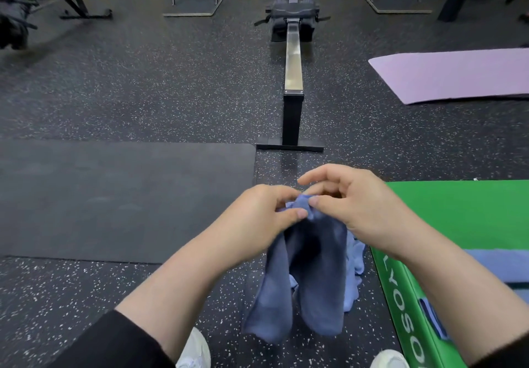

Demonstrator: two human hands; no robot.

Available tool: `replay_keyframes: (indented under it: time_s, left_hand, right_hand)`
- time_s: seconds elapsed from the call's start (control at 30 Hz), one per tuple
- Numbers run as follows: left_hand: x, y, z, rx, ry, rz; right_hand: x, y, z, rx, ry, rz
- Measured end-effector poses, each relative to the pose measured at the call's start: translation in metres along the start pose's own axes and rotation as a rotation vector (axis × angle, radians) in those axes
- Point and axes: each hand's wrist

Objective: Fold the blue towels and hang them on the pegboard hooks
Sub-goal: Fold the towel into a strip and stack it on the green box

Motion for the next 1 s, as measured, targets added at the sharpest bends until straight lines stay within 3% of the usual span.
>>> replay_keyframes:
  time_s: [0.13, 0.3, 0.37, 0.43, 0.57, 0.63, 0.77, 1.0]
  left_hand:
    - [0.007, 0.001, 0.002, -0.128, 0.077, -0.012]
    - [0.017, 0.01, 0.003, -0.321, 0.198, -0.038]
    - [0.019, 0.012, 0.002, -0.371, 0.237, 0.02]
    - [0.017, 0.013, 0.001, -0.35, 0.198, 0.074]
    - [0.004, 0.002, -0.002, -0.071, 0.041, 0.075]
    - [0.002, -0.004, -0.001, -0.064, 0.033, 0.064]
    - [0.006, -0.002, 0.004, -0.164, 0.078, 0.037]
    - [0.02, 0.018, 0.006, -0.448, 0.256, -0.059]
  right_hand:
    - [-0.006, 0.0, 0.002, -0.057, 0.028, -0.048]
    - [-0.017, 0.004, 0.001, 0.034, -0.096, -0.307]
    - [-0.019, 0.004, 0.001, -0.01, -0.064, -0.303]
    - [-0.017, 0.004, 0.002, -0.062, -0.006, -0.281]
    - [-0.011, 0.001, 0.002, -0.019, 0.054, -0.256]
    - [-0.01, -0.001, 0.002, 0.004, 0.051, -0.246]
    - [-0.012, 0.003, 0.002, -0.049, 0.035, -0.245]
    - [-0.01, 0.014, -0.005, 0.019, -0.201, -0.421]
Point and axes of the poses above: each hand's wrist, its own z-axis towards the middle knuckle, its own y-axis out of the back of the hand, x = y × z, and after that the axes turned 11 degrees about x, right-handed
